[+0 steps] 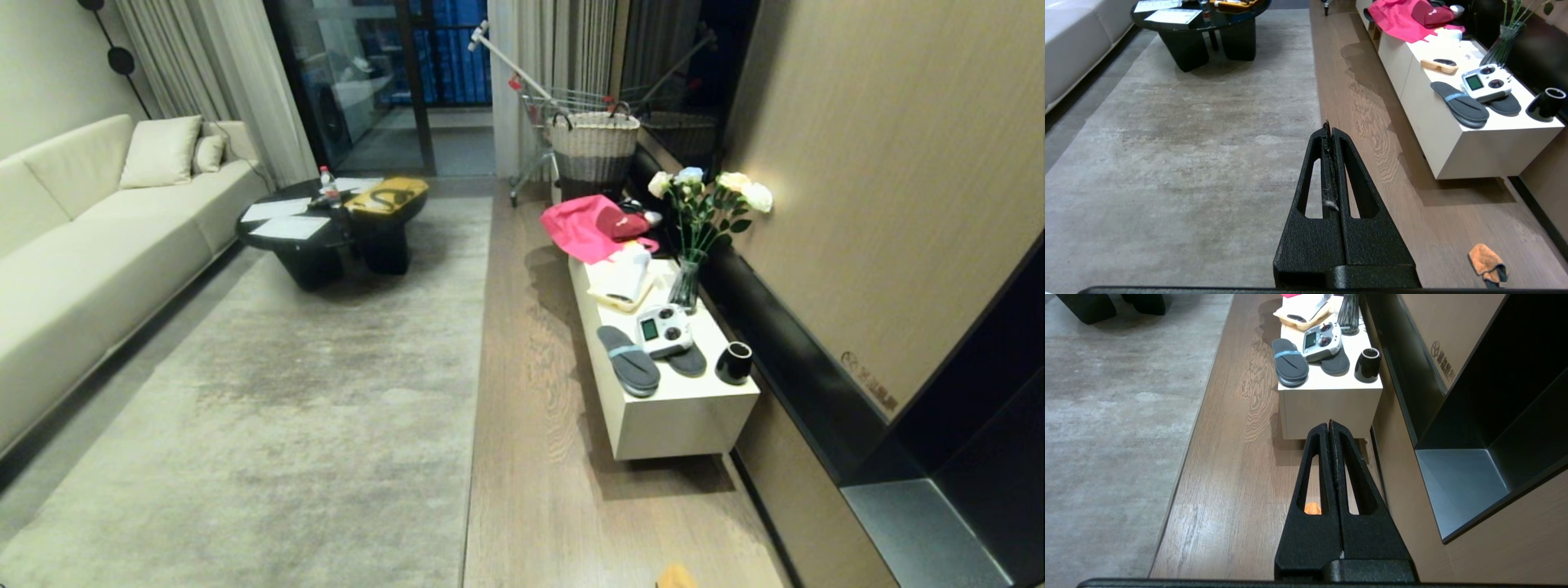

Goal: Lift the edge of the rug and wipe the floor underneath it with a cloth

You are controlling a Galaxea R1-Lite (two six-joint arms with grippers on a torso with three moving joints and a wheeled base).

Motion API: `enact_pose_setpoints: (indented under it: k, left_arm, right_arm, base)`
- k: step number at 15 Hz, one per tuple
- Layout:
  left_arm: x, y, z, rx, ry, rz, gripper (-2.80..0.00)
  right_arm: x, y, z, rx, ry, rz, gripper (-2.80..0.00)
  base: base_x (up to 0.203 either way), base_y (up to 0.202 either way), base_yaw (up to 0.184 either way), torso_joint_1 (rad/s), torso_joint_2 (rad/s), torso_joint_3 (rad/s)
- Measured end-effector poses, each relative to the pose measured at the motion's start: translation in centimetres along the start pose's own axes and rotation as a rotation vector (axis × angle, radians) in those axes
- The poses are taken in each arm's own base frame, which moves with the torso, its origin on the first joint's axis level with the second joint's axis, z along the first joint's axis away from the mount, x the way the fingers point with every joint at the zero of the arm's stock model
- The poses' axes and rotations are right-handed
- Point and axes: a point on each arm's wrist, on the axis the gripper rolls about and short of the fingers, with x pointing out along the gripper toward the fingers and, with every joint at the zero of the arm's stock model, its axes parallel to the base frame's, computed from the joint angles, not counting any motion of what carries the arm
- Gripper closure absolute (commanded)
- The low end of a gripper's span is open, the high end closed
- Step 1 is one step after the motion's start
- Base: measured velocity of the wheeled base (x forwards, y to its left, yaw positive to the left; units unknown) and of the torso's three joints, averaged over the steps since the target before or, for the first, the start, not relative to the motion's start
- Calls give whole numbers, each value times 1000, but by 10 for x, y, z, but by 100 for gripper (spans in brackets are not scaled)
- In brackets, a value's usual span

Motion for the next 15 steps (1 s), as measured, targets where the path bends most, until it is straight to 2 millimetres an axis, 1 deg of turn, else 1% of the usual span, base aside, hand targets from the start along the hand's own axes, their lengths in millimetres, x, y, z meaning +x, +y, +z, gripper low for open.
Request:
enact_pose_setpoints:
  k: [15]
  left_arm:
    - [0,0,0,0,0,0,0]
  right_arm:
    - [0,0,0,0,1,0,0]
  base:
    - [0,0,0,147,-340,-194]
